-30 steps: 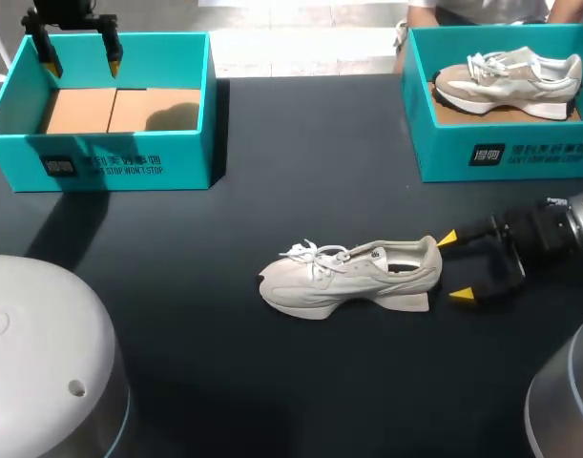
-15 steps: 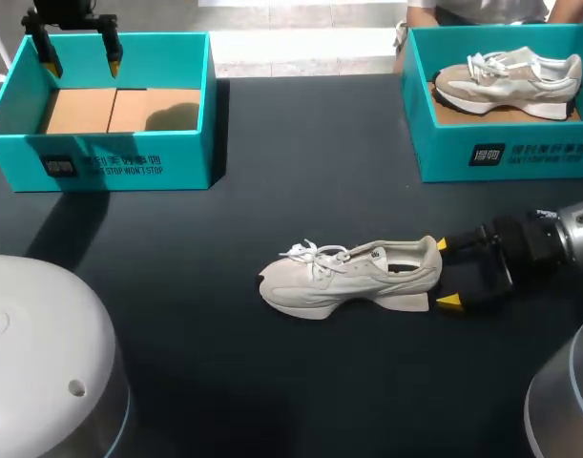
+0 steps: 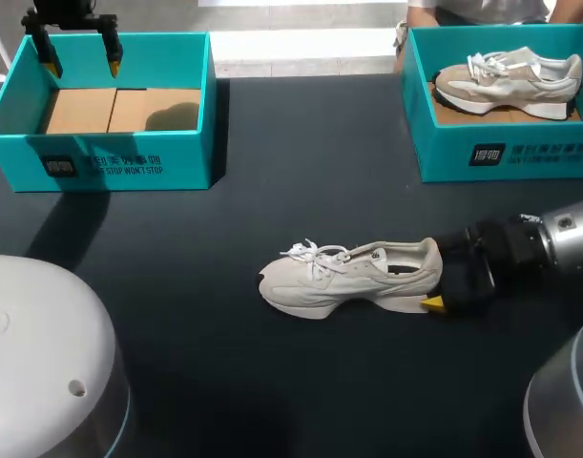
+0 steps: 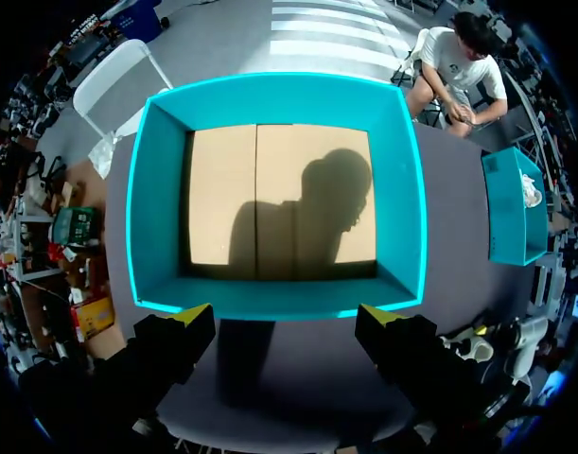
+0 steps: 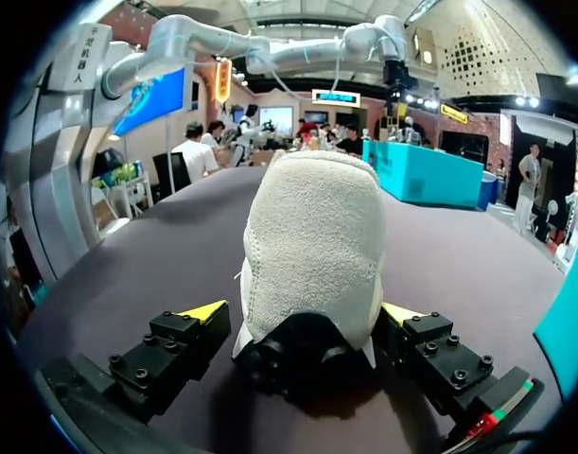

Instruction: Take the shoe out of the shoebox, open the shoe tongue, remove and reinsert the insole, then place the shoe into the shoebox

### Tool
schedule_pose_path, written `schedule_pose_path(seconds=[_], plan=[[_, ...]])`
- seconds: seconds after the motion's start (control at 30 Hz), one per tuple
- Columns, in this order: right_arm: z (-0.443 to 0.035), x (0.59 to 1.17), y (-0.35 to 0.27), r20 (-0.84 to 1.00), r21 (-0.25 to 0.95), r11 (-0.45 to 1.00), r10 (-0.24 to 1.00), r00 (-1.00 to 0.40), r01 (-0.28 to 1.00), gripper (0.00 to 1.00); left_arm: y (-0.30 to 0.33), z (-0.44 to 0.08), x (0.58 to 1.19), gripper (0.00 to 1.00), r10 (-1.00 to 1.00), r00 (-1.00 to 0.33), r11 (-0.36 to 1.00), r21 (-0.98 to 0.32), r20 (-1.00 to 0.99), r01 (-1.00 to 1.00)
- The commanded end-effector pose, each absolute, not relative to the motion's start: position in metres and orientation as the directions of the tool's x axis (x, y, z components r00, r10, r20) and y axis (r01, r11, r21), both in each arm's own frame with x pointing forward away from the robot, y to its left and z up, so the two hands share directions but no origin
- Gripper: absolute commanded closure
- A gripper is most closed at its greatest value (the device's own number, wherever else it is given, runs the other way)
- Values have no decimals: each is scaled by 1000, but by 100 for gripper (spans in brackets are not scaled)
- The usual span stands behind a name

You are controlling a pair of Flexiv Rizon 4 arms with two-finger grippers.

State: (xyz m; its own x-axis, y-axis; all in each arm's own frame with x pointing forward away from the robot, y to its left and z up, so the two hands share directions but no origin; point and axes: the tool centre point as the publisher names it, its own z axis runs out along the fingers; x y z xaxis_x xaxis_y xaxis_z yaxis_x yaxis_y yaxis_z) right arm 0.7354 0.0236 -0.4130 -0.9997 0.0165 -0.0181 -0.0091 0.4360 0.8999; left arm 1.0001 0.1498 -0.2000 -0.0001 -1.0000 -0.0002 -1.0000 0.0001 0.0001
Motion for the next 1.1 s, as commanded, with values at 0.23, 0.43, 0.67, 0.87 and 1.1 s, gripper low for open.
schedule_pose_path(seconds=[0.23,0.43,0.67,0.87,1.1], plan=[[-424,743,30,-3,903,428,64,-998,25,0,150,-200,1000,0,-1000,0,0,0,0,-1000],[-424,743,36,12,910,413,58,-998,35,0,150,-200,1000,0,-1000,0,0,0,0,-1000],[-428,740,38,10,907,420,59,-998,34,100,150,-200,1000,0,-1000,0,0,0,0,-1000],[-428,740,38,10,907,420,59,-998,34,100,150,-200,1000,0,-1000,0,0,0,0,-1000],[-428,740,38,10,907,420,59,-998,34,100,150,-200,1000,0,-1000,0,0,0,0,-1000]])
